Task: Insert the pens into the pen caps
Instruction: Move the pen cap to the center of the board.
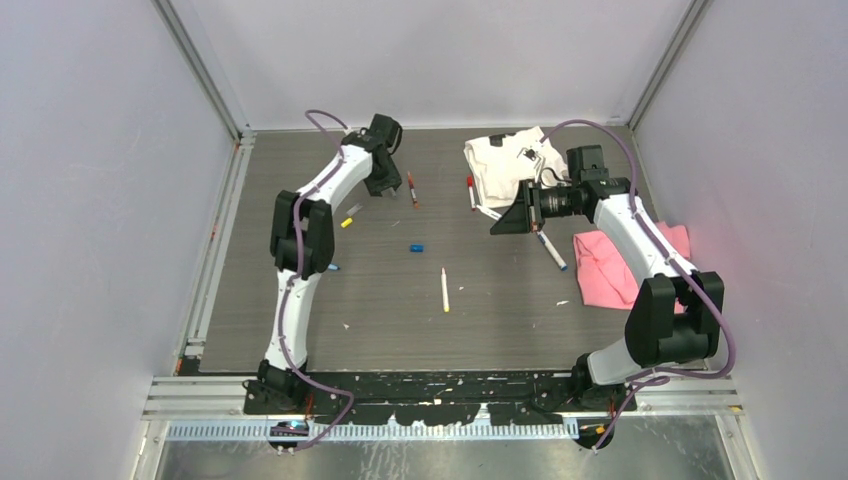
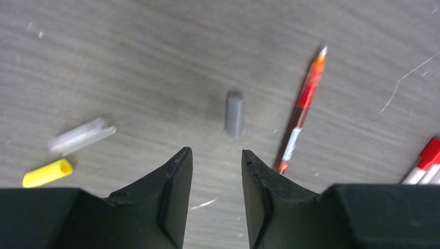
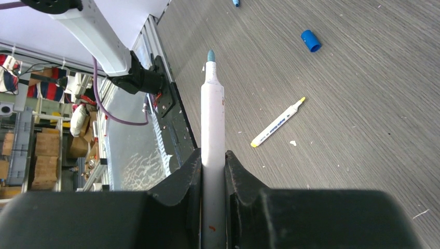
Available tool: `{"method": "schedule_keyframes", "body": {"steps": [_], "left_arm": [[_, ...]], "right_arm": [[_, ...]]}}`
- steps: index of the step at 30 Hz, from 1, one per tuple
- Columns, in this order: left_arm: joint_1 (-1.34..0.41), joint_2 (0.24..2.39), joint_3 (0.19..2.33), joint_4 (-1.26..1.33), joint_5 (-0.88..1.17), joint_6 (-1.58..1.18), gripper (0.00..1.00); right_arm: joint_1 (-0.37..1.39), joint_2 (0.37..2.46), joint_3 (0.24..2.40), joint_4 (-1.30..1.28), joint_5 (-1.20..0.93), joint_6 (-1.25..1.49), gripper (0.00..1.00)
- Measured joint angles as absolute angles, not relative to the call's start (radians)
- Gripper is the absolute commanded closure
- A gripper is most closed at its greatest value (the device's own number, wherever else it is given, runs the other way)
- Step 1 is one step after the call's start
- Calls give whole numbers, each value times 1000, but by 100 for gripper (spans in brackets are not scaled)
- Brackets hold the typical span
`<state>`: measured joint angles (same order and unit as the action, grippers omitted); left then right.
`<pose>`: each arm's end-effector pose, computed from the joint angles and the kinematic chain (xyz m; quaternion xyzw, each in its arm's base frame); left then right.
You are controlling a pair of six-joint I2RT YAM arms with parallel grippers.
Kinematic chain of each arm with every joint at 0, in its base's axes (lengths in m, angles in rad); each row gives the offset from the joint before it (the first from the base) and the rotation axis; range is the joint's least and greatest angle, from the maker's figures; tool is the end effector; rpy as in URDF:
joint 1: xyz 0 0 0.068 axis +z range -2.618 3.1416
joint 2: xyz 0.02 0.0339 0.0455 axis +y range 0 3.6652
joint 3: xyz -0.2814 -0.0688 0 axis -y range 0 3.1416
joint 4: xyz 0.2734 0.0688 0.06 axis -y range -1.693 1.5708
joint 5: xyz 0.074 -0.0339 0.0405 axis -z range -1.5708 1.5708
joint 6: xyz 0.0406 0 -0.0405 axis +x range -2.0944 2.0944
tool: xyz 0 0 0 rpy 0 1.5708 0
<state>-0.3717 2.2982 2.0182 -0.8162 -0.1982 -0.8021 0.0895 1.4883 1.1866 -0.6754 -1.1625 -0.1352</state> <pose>0.5046 -0.1881 0.2046 -0.2293 0.9399 -0.0495 0.2480 0.3215 0.0663 0.2953 -0.2492 0.7762 0.5193 0.2564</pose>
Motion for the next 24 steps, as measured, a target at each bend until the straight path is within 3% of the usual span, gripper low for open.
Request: {"method": "schedule_keyframes", "body": {"steps": [9, 15, 19, 24], "left_arm": [[-372, 2483, 2314, -897, -214, -779, 61], [-372, 2540, 2364, -931, -216, -774, 68], [-372, 2556, 2373, -946, -215, -772, 74], [-372, 2558, 2375, -965, -212, -763, 92]], "right_arm": [[78, 1493, 1187, -679, -1165, -138, 99], [74, 1493, 1187, -679, -1165, -138, 99], [70, 1493, 1187, -679, -1165, -138, 99], [70, 1493, 1187, -679, -1166, -138, 99]]}}
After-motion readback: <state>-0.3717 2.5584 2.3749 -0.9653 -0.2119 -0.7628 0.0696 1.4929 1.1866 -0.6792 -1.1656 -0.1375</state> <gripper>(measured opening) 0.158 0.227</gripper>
